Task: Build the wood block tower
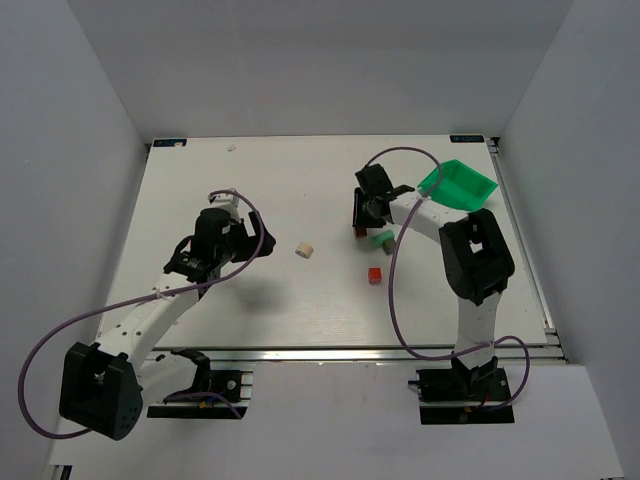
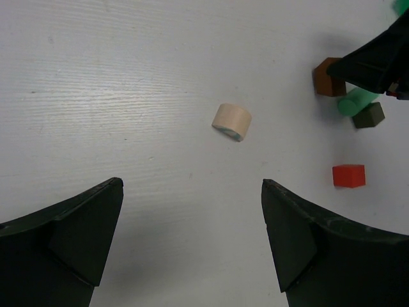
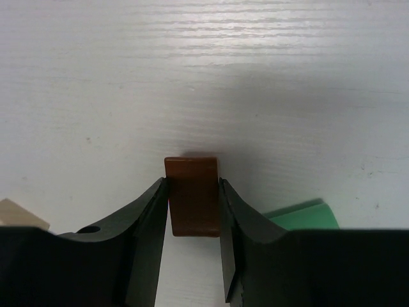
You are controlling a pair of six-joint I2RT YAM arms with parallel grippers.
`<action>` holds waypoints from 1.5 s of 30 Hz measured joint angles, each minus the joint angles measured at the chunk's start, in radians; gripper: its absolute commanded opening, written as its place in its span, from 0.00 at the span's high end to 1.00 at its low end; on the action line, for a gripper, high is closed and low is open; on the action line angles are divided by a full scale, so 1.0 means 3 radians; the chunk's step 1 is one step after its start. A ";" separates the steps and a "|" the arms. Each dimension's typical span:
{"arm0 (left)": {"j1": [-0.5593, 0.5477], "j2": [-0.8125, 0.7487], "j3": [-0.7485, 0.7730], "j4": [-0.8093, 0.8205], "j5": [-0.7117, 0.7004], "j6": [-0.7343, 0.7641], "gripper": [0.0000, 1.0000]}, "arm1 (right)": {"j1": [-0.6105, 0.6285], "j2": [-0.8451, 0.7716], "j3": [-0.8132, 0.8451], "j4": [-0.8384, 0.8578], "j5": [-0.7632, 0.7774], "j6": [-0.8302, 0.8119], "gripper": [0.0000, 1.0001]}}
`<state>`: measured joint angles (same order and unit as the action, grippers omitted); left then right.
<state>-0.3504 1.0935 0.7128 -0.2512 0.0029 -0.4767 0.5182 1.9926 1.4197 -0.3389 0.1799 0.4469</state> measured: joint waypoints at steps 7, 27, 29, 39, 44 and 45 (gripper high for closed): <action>0.0018 -0.0234 -0.0254 0.0420 0.0816 0.0258 0.02 | -0.0041 -0.0765 -0.0731 0.0717 -0.1239 -0.0122 0.85; -0.0020 -0.0256 -0.0819 0.2712 0.2703 -0.0329 0.02 | 0.0003 -0.1395 -0.2028 0.4392 -0.3859 0.1619 0.87; -0.0022 -0.0174 -0.0819 0.2874 0.2766 -0.0431 0.05 | 0.0023 -0.1364 -0.2028 0.4554 -0.3866 0.1726 0.87; -0.0024 0.0071 -0.0823 0.3368 0.2944 -0.0797 0.43 | 0.0195 -0.1334 -0.2028 0.4594 -0.3786 0.1704 0.87; -0.0014 0.0069 -0.0829 0.3381 0.2922 -0.0837 0.66 | 0.0207 -0.1335 -0.2019 0.4611 -0.3789 0.1685 0.86; -0.0014 0.0061 -0.0829 0.3375 0.2913 -0.0830 0.67 | 0.0207 -0.1335 -0.2021 0.4611 -0.3788 0.1682 0.86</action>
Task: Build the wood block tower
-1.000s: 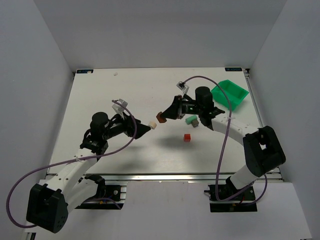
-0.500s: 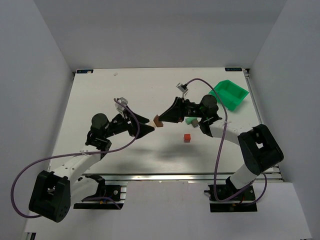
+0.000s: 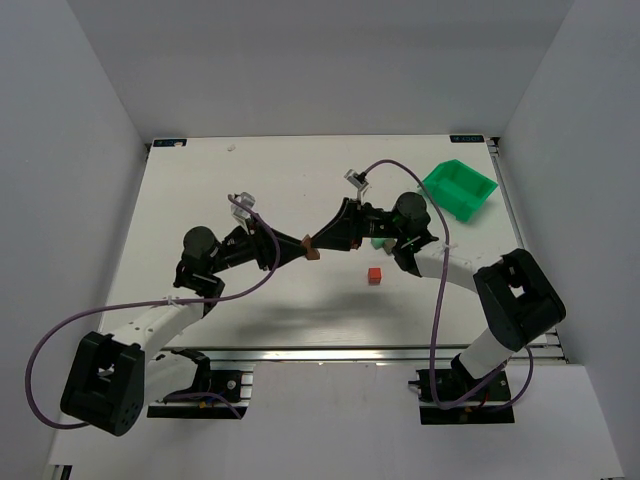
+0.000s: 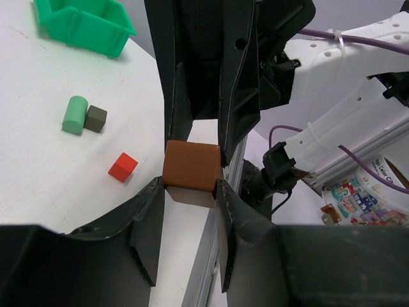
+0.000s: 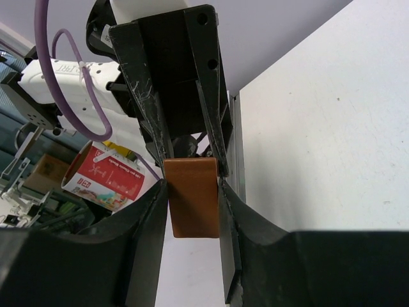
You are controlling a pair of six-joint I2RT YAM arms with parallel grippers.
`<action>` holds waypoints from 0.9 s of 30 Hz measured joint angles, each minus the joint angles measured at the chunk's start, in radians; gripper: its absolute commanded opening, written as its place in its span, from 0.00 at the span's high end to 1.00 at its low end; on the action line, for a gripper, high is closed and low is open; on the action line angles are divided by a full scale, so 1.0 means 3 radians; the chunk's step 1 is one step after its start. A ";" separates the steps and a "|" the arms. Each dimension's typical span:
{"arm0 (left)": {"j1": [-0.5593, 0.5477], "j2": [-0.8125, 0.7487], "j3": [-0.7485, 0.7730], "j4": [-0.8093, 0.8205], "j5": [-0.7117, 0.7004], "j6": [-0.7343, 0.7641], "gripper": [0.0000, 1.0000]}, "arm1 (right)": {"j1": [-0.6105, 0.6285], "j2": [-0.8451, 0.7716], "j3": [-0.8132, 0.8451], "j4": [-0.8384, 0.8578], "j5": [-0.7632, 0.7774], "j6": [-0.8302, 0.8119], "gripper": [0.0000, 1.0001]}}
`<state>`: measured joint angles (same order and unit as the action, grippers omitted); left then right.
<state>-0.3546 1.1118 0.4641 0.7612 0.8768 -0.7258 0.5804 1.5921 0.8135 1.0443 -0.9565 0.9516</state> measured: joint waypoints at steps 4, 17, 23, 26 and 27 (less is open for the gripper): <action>0.0000 -0.0052 0.0000 -0.0060 -0.0010 0.0013 0.70 | 0.0014 0.0000 0.0005 0.0018 0.0000 0.0001 0.84; -0.0022 -0.0195 0.0151 -0.0610 -0.0179 0.0141 1.00 | 0.0003 0.0000 0.0052 -0.0146 0.0018 -0.0039 0.21; -0.0028 -0.0415 0.0384 -0.1560 -0.0824 0.0292 1.00 | -0.0212 -0.0020 0.0052 -0.0511 0.0182 -0.0173 0.11; -0.0028 -0.0460 0.0516 -0.2146 -0.1287 0.0305 1.00 | -0.0276 -0.0168 0.0109 -0.1302 0.0594 -0.0557 0.10; -0.0031 -0.0449 0.0581 -0.2372 -0.1476 0.0290 1.00 | -0.0276 -0.0251 0.0156 -0.1640 0.0863 -0.0725 0.10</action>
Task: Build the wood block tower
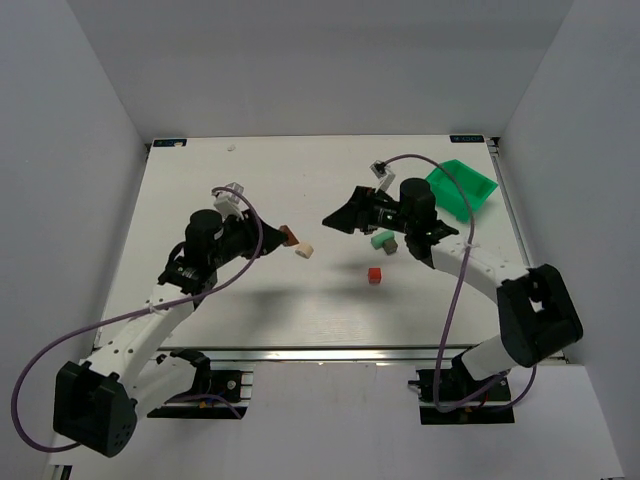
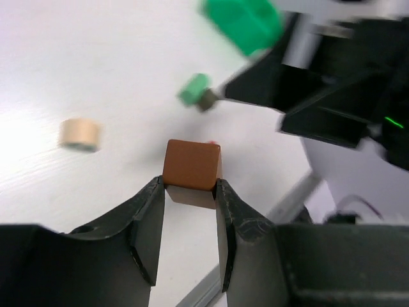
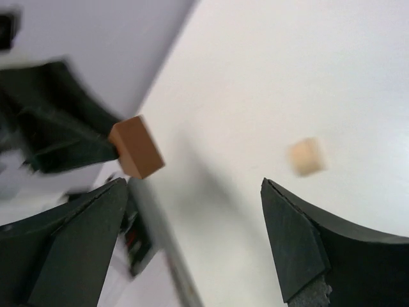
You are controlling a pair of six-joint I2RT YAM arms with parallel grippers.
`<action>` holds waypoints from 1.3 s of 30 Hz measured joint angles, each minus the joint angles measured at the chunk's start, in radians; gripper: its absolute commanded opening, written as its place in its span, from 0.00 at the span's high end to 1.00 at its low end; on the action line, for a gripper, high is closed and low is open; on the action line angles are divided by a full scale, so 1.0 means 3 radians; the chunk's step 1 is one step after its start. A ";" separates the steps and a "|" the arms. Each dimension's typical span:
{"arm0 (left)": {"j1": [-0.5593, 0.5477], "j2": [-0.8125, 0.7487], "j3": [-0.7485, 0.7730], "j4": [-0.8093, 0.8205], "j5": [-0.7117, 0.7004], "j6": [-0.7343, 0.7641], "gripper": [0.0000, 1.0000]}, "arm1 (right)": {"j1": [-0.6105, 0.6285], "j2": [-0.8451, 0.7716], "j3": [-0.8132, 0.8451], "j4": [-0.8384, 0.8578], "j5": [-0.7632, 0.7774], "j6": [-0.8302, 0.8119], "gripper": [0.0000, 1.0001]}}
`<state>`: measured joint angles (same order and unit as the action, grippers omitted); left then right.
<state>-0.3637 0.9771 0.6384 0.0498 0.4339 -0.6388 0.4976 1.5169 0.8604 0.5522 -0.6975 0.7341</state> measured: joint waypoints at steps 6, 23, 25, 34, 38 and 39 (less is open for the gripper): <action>0.0042 0.0502 0.0543 -0.1303 -0.1387 -0.0371 1.00 | 0.0003 -0.0576 0.0242 -0.1466 0.1751 -0.0627 0.11; 0.0071 0.2096 0.1300 -0.2852 -0.2791 -0.1232 0.90 | 0.0028 -0.0670 0.0008 -0.2822 0.3096 -0.1364 0.11; 0.0071 0.2169 0.1347 -0.2864 -0.2814 -0.1242 0.83 | 0.0048 -0.0670 -0.0045 -0.2839 0.3038 -0.1447 0.11; 0.0071 0.2248 0.1380 -0.2851 -0.2806 -0.1211 0.70 | 0.0146 -0.0807 -0.0191 -0.2861 0.2829 -0.1638 0.11; 0.0071 0.2248 0.1380 -0.2813 -0.2792 -0.1155 0.51 | 0.0184 -0.0842 -0.0192 -0.2861 0.2747 -0.1676 0.11; 0.0071 0.2248 0.1380 -0.2799 -0.2789 -0.1132 0.48 | 0.0200 -0.0842 -0.0192 -0.2861 0.2731 -0.1684 0.11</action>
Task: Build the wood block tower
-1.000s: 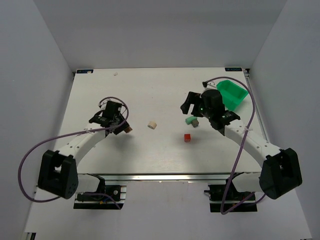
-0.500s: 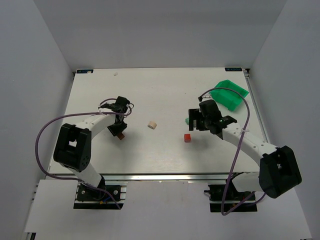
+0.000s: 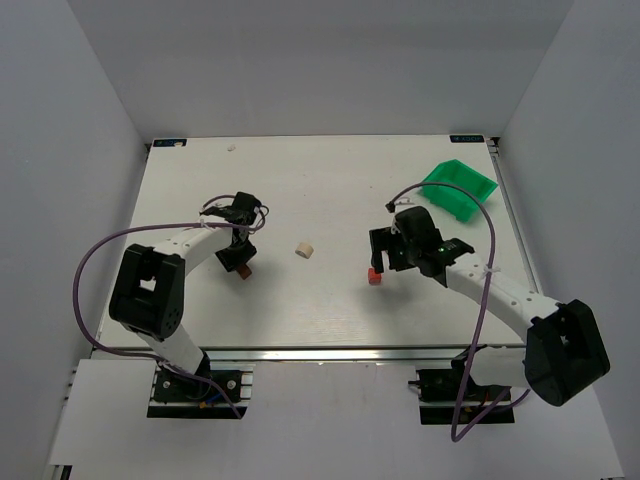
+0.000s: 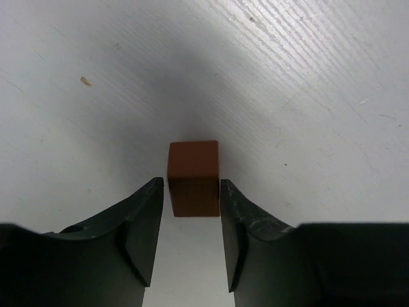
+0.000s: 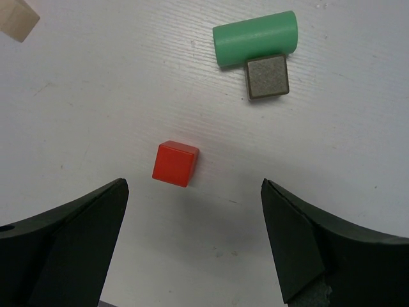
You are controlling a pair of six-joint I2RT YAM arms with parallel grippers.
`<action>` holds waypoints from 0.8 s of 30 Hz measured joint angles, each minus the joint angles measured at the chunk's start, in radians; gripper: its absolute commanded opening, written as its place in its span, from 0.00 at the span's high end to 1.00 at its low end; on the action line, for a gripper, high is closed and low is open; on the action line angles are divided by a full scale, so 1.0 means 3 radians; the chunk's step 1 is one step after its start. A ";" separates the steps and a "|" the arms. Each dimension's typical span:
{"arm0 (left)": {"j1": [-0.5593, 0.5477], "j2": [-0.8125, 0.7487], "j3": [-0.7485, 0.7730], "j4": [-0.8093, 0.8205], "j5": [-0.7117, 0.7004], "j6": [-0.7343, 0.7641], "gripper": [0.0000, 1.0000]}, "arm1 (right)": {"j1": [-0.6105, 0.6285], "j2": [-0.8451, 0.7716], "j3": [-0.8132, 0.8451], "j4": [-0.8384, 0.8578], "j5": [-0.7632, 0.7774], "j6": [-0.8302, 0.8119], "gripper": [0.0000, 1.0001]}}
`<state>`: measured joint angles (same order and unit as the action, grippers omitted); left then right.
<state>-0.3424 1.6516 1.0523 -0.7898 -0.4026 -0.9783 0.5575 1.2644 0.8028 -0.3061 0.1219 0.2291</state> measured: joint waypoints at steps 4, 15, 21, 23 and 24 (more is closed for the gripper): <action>0.0000 -0.0048 -0.0022 0.0094 0.0036 0.0088 0.28 | 0.0092 0.0031 0.0001 -0.0037 0.0008 0.0004 0.11; -0.0004 -0.0727 -0.0104 0.0182 0.0058 0.0216 0.05 | 0.0364 0.0336 0.0023 -0.0062 0.0145 0.0170 0.11; -0.0051 -0.1536 -0.0496 0.0084 -0.0304 0.0020 0.02 | 0.0472 0.0534 0.0112 -0.0074 0.0287 0.0200 0.14; -0.0048 -0.1792 -0.0697 0.0062 -0.0387 -0.0031 0.02 | 0.0492 0.0593 0.0114 -0.0085 0.0327 0.0226 0.19; -0.0043 -0.1901 -0.0796 0.0060 -0.0417 -0.0043 0.02 | 0.0505 0.0637 0.0125 -0.0107 0.0355 0.0252 0.20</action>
<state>-0.3553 1.0813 0.8135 -0.7719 -0.5278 -0.9913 0.7090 1.4555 0.8402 -0.3382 0.2283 0.3046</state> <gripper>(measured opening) 0.980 0.830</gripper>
